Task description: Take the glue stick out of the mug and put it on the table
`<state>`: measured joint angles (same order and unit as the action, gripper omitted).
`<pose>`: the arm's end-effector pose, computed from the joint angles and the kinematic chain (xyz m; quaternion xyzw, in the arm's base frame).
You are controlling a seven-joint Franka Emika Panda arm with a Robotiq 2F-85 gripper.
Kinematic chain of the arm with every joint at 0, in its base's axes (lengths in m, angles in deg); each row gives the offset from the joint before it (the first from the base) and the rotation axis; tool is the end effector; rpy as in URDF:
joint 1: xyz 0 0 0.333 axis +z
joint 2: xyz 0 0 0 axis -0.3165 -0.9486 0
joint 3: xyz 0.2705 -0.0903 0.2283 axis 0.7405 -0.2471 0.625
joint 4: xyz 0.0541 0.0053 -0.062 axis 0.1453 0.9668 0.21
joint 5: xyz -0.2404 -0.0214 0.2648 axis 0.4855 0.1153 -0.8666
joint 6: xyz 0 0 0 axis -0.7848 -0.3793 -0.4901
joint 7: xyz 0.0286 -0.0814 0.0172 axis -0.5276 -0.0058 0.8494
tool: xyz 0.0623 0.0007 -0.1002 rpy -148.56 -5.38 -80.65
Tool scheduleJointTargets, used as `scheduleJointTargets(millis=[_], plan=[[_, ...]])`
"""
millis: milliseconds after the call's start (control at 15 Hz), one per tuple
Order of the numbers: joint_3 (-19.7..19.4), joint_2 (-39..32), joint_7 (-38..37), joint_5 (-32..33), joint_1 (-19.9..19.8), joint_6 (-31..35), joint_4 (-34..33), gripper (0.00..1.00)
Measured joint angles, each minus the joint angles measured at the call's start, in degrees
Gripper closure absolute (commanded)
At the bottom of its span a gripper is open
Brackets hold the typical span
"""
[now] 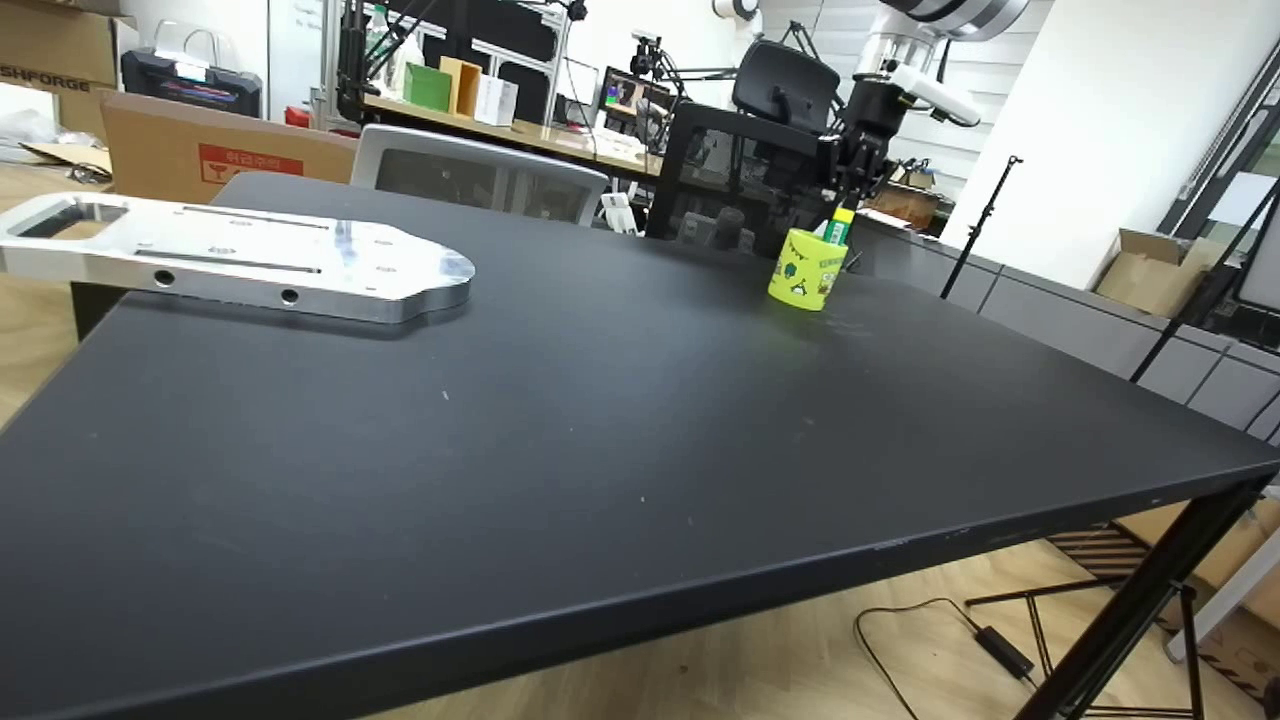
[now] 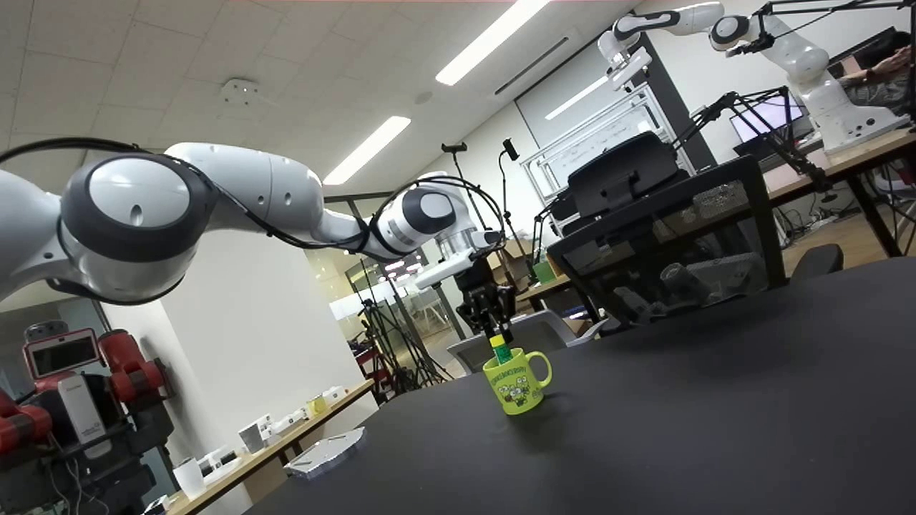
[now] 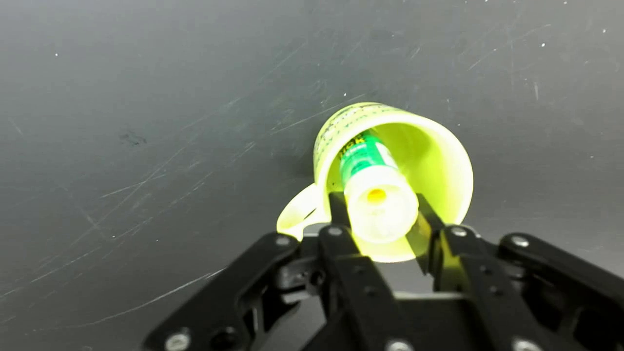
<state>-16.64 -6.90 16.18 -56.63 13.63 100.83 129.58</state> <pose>0.7898 -0.0713 0.2925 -0.9996 0.0129 0.0191 0.0134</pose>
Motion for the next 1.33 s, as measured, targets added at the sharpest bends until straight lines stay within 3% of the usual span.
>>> scheduleJointTargets(millis=[333, 600, 933, 1333], plan=[[0.06, 2.60, 1.34, -0.04, 0.01, 3.23, 0.30, 0.91], [0.04, 7.09, 3.53, -0.04, -0.19, 6.87, 4.25, 0.91], [0.02, 16.05, 8.60, -0.01, -2.31, 12.23, 15.89, 0.91], [-0.35, 26.56, 15.67, -0.22, -8.52, 17.99, 32.41, 0.91]])
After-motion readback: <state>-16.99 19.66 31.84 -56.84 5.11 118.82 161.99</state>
